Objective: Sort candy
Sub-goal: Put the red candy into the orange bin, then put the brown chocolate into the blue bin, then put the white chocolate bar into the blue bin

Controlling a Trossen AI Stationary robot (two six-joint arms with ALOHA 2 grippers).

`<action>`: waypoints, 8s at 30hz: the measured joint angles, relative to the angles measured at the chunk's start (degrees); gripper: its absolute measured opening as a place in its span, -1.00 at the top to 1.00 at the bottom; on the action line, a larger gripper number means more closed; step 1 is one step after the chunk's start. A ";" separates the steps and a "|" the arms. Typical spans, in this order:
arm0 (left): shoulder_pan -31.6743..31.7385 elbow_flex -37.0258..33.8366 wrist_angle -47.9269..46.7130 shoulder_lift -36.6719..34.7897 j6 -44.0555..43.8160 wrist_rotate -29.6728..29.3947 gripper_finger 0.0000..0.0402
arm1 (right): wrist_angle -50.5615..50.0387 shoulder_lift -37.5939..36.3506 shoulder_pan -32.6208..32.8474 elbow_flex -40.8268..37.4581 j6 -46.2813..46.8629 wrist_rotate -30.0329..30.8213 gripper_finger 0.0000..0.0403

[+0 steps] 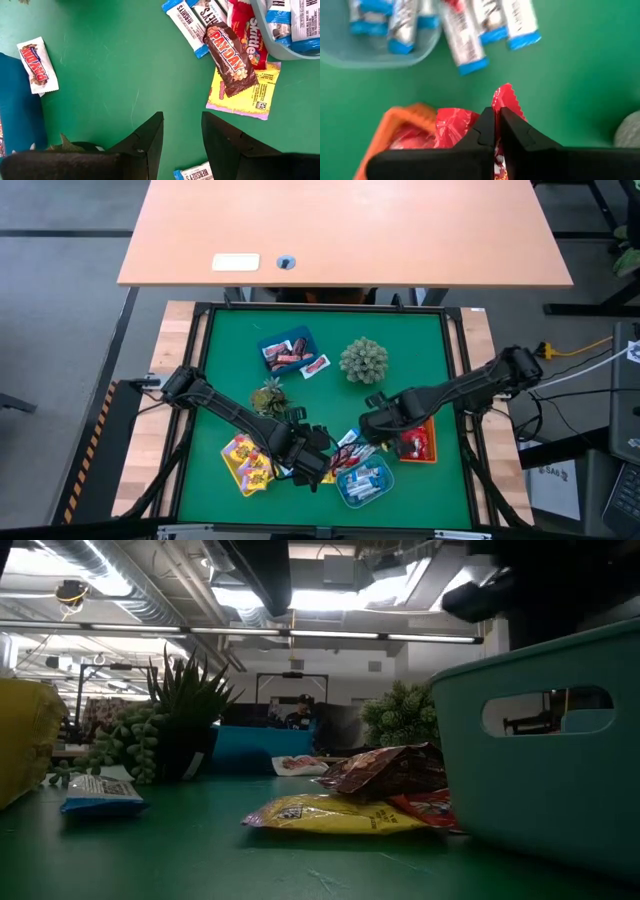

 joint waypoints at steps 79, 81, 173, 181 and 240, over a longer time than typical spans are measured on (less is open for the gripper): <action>3.88 -31.00 55.49 1.17 -3.56 13.03 -0.04 | -17.57 -2.26 11.41 0.09 18.00 -0.62 0.02; 3.80 -31.24 55.79 1.61 -3.45 13.16 -0.04 | -17.49 -2.26 11.39 0.09 18.00 -0.27 0.02; 43.71 -31.28 17.60 -21.05 26.71 1.46 -0.04 | 10.92 -2.26 -2.77 0.09 -9.81 15.30 0.02; 43.69 -31.28 17.24 -21.20 24.60 5.59 -0.02 | 27.07 -1.94 -12.53 0.09 -15.50 13.53 0.02; 42.27 -31.28 11.87 -42.25 26.93 4.48 -0.03 | 47.95 24.95 -32.94 0.31 -21.40 -3.15 0.02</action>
